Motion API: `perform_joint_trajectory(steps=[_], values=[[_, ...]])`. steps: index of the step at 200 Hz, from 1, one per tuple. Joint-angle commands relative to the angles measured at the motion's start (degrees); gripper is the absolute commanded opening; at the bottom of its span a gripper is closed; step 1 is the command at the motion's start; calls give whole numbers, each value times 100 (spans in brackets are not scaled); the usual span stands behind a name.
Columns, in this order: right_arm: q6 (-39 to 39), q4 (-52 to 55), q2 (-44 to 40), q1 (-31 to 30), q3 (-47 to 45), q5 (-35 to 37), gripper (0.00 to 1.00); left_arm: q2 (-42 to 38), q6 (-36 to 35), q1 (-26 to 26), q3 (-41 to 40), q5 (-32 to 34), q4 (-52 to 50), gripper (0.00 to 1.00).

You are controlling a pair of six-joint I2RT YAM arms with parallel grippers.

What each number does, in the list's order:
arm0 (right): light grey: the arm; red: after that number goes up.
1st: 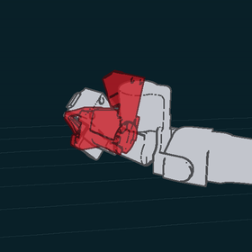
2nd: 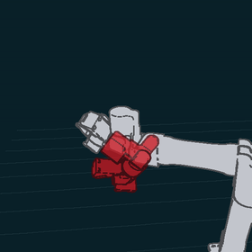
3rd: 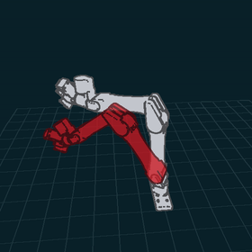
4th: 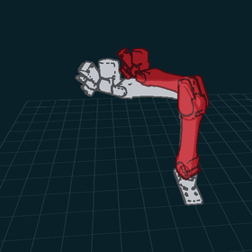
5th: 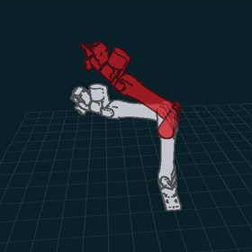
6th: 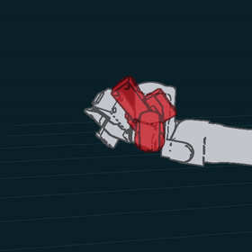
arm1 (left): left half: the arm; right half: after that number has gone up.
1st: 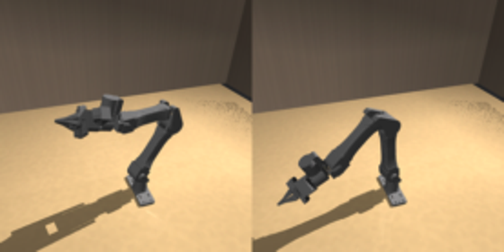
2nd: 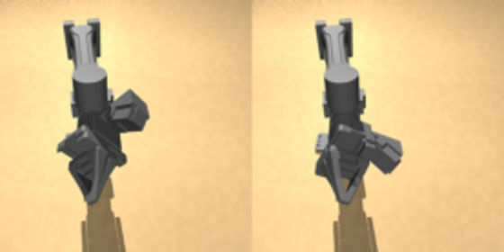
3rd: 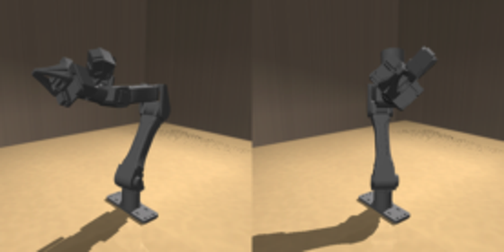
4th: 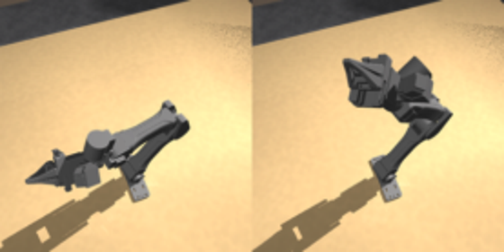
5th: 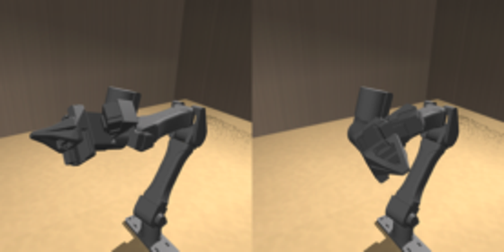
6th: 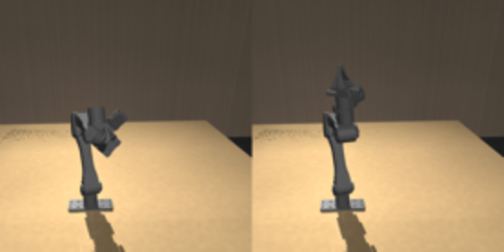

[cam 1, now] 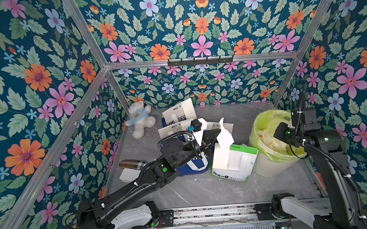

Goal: Shred takeout receipts and throw away
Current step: Place the takeout receipt in the trash bin.

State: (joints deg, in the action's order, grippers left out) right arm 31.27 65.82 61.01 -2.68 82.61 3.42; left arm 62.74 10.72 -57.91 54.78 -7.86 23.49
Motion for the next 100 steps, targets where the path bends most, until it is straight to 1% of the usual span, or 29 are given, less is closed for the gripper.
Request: perform_joint_trajectory(steps=[1, 12, 21, 25, 41, 53, 74, 90, 100], values=[[-77, 144, 42, 23, -78, -432, 61, 113, 168, -5, 139, -231, -95, 0], [-122, 81, 11, 18, -84, -527, 69, 157, 186, -1, 173, -281, -145, 0], [-176, 43, -31, 16, -53, -568, 79, 192, 214, -8, 182, -311, -153, 0], [-215, 31, -44, 28, -32, -570, 81, 197, 222, -2, 190, -313, -160, 0], [-399, -15, -101, 19, 89, -658, 81, 229, 245, -1, 182, -345, -161, 0], [-629, -241, -240, 23, 123, -974, 81, 268, 263, -3, 185, -412, -167, 0], [-942, -1049, -717, 18, 1, -1999, 76, 375, 349, -6, 238, -666, -159, 0], [-1088, -1587, -942, 26, -46, -2882, 76, 455, 455, -6, 293, -885, -130, 0], [-1083, -1872, -970, 21, -58, -3595, 76, 507, 525, -4, 322, -1038, -87, 0]])
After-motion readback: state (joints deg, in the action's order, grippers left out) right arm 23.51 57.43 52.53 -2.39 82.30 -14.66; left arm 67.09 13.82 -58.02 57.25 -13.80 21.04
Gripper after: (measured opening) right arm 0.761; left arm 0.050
